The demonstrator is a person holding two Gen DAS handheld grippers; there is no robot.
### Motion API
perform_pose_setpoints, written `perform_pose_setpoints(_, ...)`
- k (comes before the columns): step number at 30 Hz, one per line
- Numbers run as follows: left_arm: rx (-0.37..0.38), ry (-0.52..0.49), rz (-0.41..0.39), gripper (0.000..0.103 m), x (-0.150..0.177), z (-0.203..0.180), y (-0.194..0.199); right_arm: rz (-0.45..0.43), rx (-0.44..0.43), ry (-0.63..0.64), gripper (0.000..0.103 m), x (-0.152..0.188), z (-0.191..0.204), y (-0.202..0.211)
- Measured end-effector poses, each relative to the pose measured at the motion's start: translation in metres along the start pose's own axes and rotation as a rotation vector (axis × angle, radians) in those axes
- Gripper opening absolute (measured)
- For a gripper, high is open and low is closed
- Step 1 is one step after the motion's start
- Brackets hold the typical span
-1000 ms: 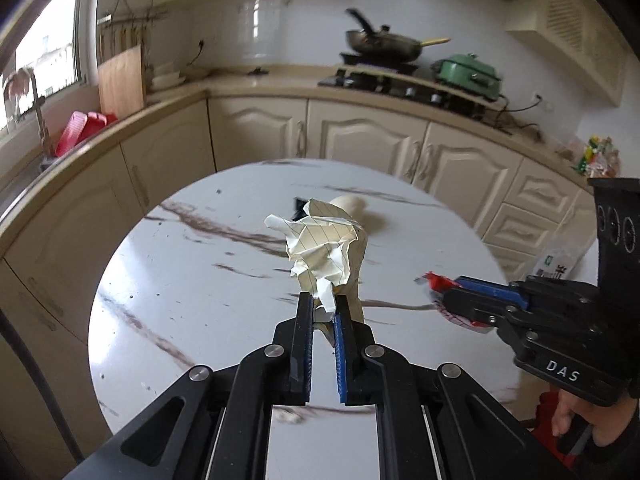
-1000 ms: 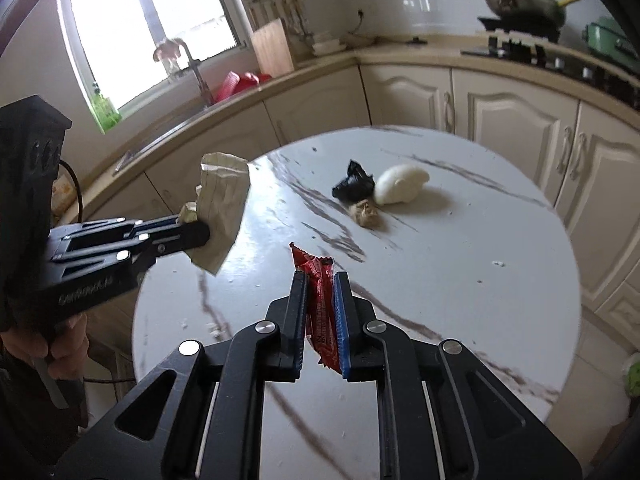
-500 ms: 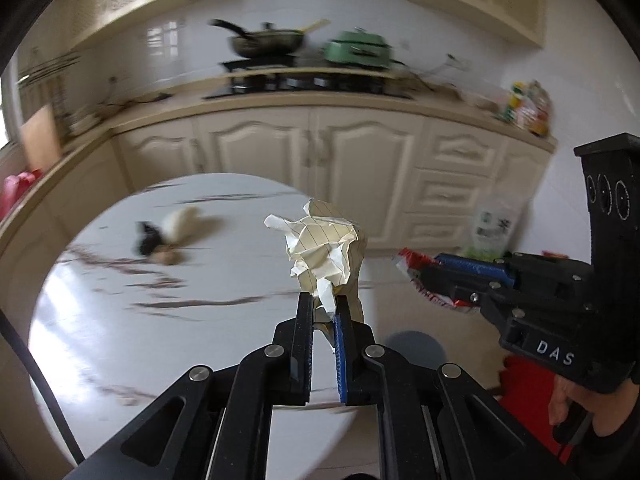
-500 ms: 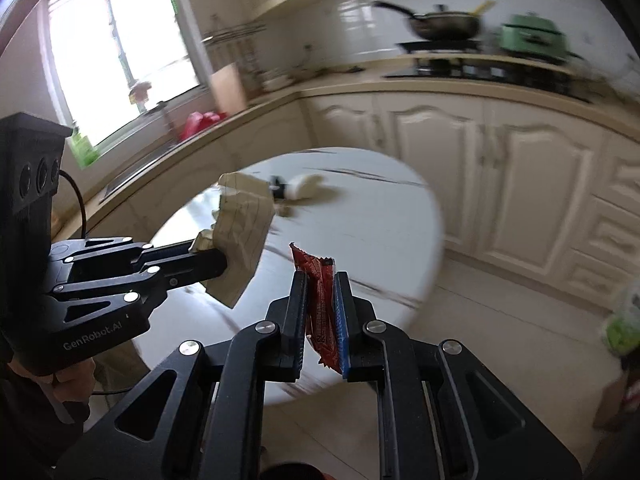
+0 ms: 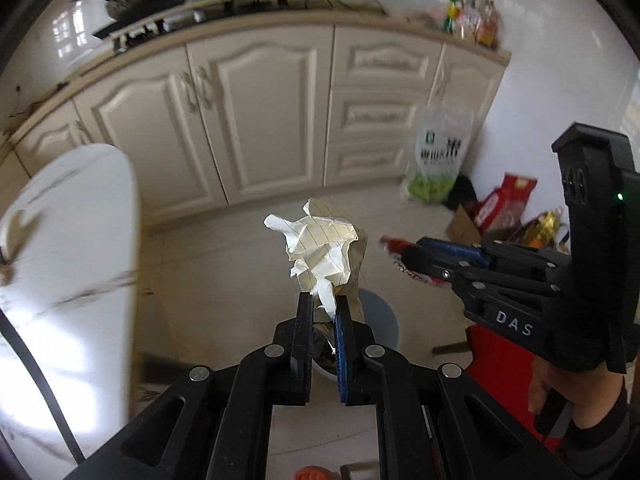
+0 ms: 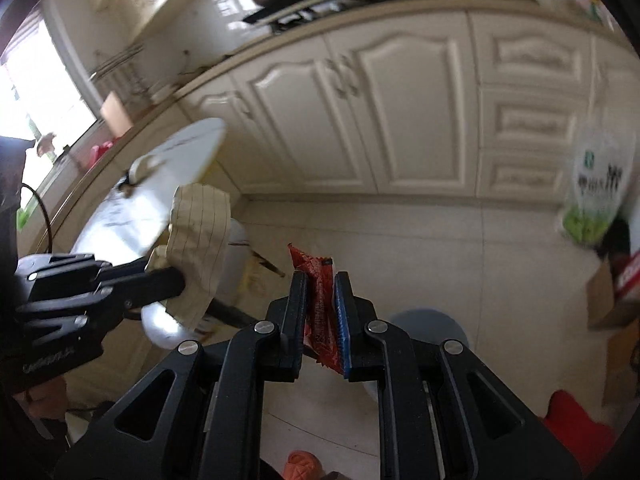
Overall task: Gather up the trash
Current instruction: 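Carry both items over the blue bin and open both tools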
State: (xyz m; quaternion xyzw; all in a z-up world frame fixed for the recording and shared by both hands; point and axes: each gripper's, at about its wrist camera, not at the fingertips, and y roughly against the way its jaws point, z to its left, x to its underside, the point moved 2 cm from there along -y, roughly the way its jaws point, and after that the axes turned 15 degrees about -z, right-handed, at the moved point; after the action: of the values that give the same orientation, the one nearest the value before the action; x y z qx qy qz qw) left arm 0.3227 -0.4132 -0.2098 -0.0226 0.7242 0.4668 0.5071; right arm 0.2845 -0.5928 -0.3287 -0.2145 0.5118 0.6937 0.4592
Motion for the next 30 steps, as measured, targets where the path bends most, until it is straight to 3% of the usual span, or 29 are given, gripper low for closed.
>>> perform_pose_setpoints(4,0.009,-0.015,0.081,0.006,0.0,-0.016,-0.06,0.028,0.023,-0.065,0.025,0.018,-0.038,-0.022)
perform_pose_setpoints(8,0.016,-0.02,0.151,0.006,-0.009,-0.028,-0.118,0.035,0.056,-0.104,0.04,0.031,-0.066,-0.027)
perform_pose_setpoints(15,0.028,-0.044,0.245,0.007,-0.014,-0.047,-0.21,0.027,0.096,-0.135,0.045,0.046,-0.096,-0.016)
perform_pose_setpoints(18,0.031,-0.048,0.269,0.013,-0.019,-0.048,-0.235,0.028,0.096,-0.144,0.046,0.047,-0.099,-0.015)
perform_pose_setpoints(21,0.024,-0.055,0.271,0.026,-0.023,-0.05,-0.244,0.028,0.098,-0.147,0.047,0.049,-0.1,-0.013)
perform_pose_setpoints(23,0.008,-0.062,0.25,0.06,-0.027,-0.05,-0.241,0.021,0.095,-0.148,0.047,0.047,-0.096,-0.009)
perform_pose_setpoints(24,0.0,-0.063,0.231,0.065,-0.027,-0.048,-0.227,0.016,0.092,-0.145,0.047,0.044,-0.093,-0.007)
perform_pose_setpoints(30,0.011,-0.041,0.137,0.066,-0.036,-0.046,-0.177,-0.039,0.086,-0.115,0.052,0.026,-0.068,0.021)
